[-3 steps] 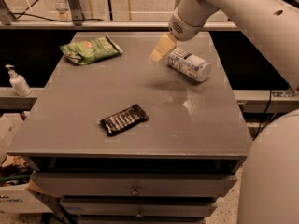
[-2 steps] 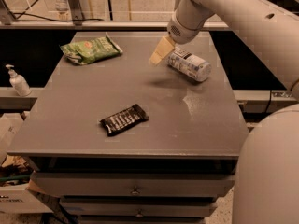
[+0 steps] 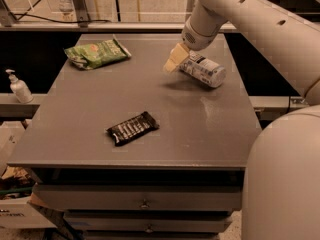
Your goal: Place blue plastic bottle upright
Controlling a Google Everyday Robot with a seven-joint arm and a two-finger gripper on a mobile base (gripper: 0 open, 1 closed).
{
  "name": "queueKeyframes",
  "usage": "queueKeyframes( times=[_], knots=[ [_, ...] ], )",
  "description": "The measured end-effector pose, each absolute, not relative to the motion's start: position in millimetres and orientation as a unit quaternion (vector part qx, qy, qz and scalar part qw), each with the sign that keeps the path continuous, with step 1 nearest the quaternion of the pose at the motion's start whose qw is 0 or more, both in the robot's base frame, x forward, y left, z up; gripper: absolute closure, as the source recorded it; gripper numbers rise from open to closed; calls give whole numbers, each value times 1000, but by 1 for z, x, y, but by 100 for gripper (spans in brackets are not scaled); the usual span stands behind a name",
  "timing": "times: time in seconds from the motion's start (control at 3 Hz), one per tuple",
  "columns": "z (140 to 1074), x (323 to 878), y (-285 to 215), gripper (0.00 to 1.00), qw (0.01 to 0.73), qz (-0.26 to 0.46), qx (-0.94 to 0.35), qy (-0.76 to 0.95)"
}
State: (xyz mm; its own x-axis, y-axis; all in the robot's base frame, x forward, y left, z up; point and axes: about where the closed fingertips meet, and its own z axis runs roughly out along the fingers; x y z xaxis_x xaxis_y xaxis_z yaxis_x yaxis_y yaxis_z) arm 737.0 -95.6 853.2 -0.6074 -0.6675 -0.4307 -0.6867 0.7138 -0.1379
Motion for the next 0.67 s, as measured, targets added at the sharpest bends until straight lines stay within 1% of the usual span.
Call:
queueKeyframes(
  times=[0.67],
  knots=[
    [835,741,-97,0,215,13,-377,901]
  ],
)
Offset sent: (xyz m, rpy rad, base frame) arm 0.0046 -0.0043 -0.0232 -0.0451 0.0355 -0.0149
